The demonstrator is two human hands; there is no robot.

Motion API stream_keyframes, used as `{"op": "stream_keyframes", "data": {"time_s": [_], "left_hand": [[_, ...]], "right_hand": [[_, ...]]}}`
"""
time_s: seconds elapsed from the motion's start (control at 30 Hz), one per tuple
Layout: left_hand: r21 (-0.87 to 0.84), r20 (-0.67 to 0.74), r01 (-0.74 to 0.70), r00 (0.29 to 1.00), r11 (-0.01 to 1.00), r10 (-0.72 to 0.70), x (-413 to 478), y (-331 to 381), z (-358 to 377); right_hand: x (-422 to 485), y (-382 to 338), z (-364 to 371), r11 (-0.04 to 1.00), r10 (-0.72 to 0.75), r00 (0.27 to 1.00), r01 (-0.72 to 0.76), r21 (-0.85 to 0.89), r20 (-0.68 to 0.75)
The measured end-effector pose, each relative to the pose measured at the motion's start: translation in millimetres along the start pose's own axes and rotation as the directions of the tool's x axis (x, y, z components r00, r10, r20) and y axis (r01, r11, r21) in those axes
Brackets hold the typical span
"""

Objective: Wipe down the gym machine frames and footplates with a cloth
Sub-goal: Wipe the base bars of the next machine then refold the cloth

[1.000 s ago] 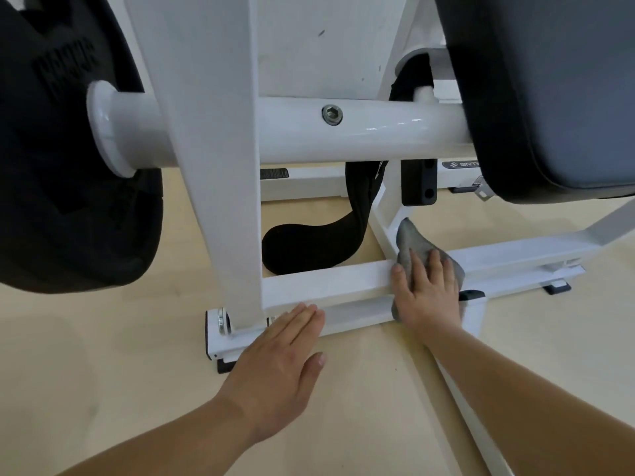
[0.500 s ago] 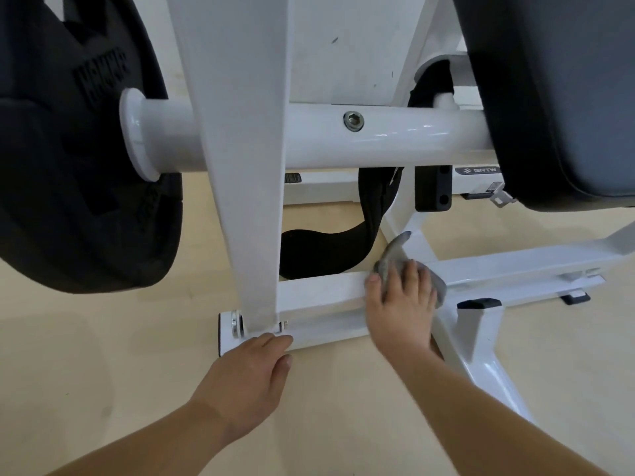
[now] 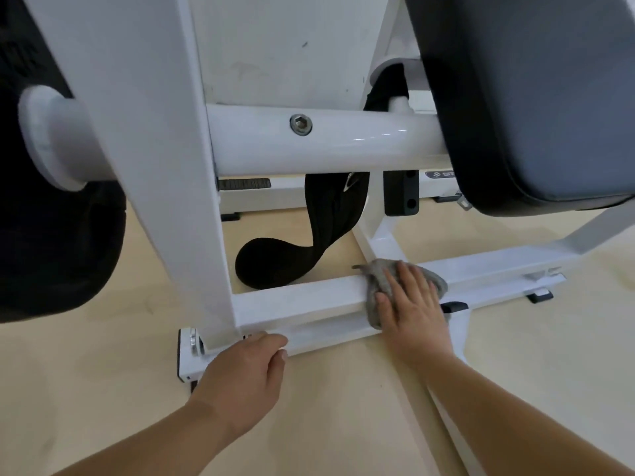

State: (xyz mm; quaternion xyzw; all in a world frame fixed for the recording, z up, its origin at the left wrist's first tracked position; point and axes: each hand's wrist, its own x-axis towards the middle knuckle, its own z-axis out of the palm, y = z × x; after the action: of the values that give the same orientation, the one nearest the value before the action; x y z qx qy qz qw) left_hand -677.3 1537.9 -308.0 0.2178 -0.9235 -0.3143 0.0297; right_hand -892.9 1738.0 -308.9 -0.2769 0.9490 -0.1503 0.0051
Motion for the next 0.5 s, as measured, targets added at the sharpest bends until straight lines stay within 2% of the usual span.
{"op": "stream_keyframes", "data": {"time_s": [0.1, 0.17, 0.23, 0.33, 0.4, 0.5], "left_hand": [[-0.051, -0.031, 0.026, 0.999, 0.998, -0.028, 6.7, 11.5, 4.6], [-0.084, -0.048, 0.045, 0.998, 0.995, -0.050, 6.6, 15.7, 7.0], [-0.110, -0.050, 0.060, 0.997, 0.992, -0.066, 5.8, 15.0, 7.5], [-0.129, -0.045, 0.063, 0.997, 0.990, -0.069, 2.5, 9.5, 5.0], [-0.136, -0.061, 0.071, 0.995, 0.988, -0.080, -0.2, 4.2, 1.8], [-0.131, -0.052, 0.077, 0.995, 0.988, -0.085, -5.7, -6.0, -1.3]], "right_hand": [[14.5, 7.2, -14.9, 0.921, 0.330, 0.942, -0.335, 0.198, 0.058], [26.1, -2.5, -11.7, 0.885, 0.428, 0.900, -0.436, 0.161, 0.084], [28.1, -27.4, -1.0, 0.897, 0.423, 0.904, -0.427, 0.118, 0.061], [5.5, -76.5, 18.1, 0.843, 0.423, 0.905, -0.411, 0.347, 0.044], [-10.6, -104.8, 29.0, 0.778, 0.382, 0.920, -0.372, 0.506, 0.090], [-16.0, -111.2, 33.5, 0.727, 0.364, 0.927, -0.342, 0.595, 0.088]]}}
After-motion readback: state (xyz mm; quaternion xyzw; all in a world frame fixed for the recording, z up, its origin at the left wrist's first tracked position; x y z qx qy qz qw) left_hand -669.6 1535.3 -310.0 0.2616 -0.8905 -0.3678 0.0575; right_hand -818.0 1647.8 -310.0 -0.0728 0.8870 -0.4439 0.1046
